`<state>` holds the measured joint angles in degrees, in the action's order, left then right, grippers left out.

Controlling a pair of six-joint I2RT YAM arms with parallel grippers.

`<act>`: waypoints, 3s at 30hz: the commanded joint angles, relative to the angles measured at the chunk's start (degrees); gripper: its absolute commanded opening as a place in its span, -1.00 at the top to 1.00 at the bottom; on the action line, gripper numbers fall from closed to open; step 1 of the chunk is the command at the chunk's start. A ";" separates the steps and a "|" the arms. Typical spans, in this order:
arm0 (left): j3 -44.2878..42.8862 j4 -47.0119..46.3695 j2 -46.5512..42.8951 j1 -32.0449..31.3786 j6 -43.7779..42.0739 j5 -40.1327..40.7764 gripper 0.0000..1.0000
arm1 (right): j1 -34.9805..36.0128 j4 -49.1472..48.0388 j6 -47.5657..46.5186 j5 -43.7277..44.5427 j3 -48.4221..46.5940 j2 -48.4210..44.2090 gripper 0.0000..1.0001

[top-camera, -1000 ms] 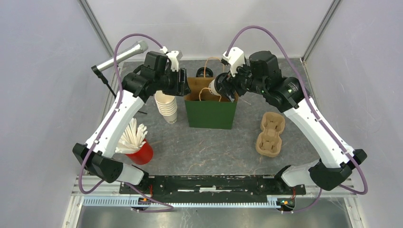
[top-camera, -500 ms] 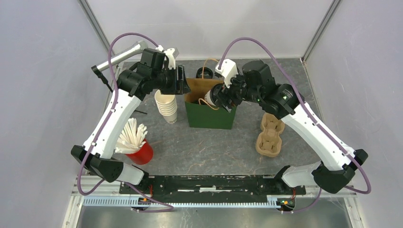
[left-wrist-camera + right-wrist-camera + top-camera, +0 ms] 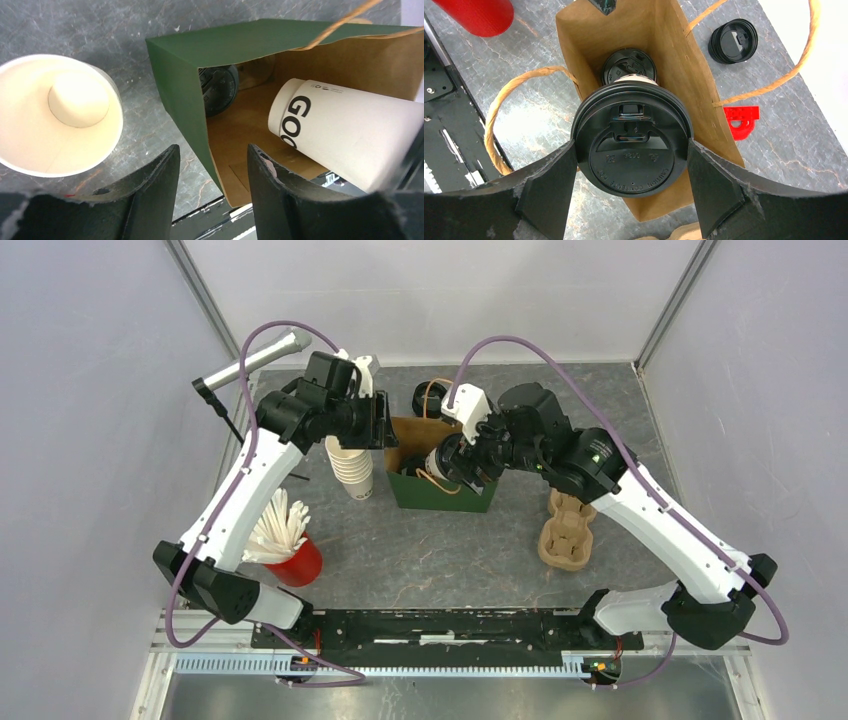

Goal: Pack the takeout coffee

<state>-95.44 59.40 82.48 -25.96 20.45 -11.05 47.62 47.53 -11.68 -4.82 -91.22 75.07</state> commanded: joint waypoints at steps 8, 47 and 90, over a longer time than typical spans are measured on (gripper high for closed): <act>7.80 -6.51 -6.64 0.10 -0.69 -4.21 -0.09 | 3.99 -1.14 1.05 3.10 3.25 -2.93 -0.16; 27.32 -16.31 -20.96 -0.22 -7.79 -16.20 0.66 | 16.93 -1.48 -18.25 22.18 8.89 -0.41 -0.11; 31.81 -16.56 -19.72 -0.41 -4.59 -14.00 -0.33 | 25.60 1.69 -16.00 29.45 14.75 -3.09 -0.06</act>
<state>-63.66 41.76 60.71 -26.11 15.05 -26.63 72.73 48.16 -28.71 22.65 -73.38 72.05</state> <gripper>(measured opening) 0.661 0.805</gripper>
